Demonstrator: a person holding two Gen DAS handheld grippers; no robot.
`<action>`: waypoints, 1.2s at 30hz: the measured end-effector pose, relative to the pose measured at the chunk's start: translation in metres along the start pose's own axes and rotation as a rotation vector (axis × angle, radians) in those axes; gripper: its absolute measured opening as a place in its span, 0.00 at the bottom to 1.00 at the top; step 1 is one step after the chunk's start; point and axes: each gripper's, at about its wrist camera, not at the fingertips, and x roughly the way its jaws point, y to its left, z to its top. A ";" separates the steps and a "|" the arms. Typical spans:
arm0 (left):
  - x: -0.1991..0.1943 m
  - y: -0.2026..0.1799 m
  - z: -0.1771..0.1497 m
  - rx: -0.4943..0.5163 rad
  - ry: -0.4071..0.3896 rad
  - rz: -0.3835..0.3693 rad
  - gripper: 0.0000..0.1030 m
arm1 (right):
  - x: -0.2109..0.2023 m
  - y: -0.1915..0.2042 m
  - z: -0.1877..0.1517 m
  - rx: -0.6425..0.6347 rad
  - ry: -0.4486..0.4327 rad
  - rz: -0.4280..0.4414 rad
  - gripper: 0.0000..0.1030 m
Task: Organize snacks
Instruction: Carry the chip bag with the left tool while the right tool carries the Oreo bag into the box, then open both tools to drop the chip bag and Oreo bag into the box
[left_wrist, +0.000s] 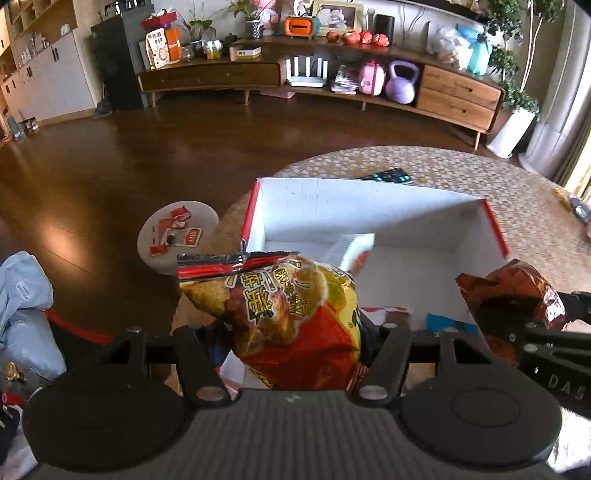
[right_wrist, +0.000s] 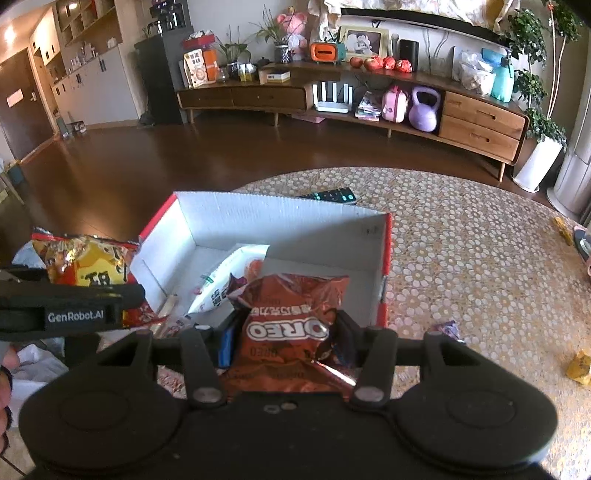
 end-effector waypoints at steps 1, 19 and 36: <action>0.005 0.000 0.002 0.003 0.002 0.002 0.61 | 0.005 0.000 0.000 -0.007 0.005 -0.003 0.50; 0.062 -0.017 -0.015 0.079 0.086 -0.009 0.61 | 0.054 0.010 -0.010 -0.104 0.082 0.010 0.50; 0.062 -0.022 -0.023 0.101 0.083 0.014 0.66 | 0.046 0.008 -0.022 -0.094 0.085 0.017 0.67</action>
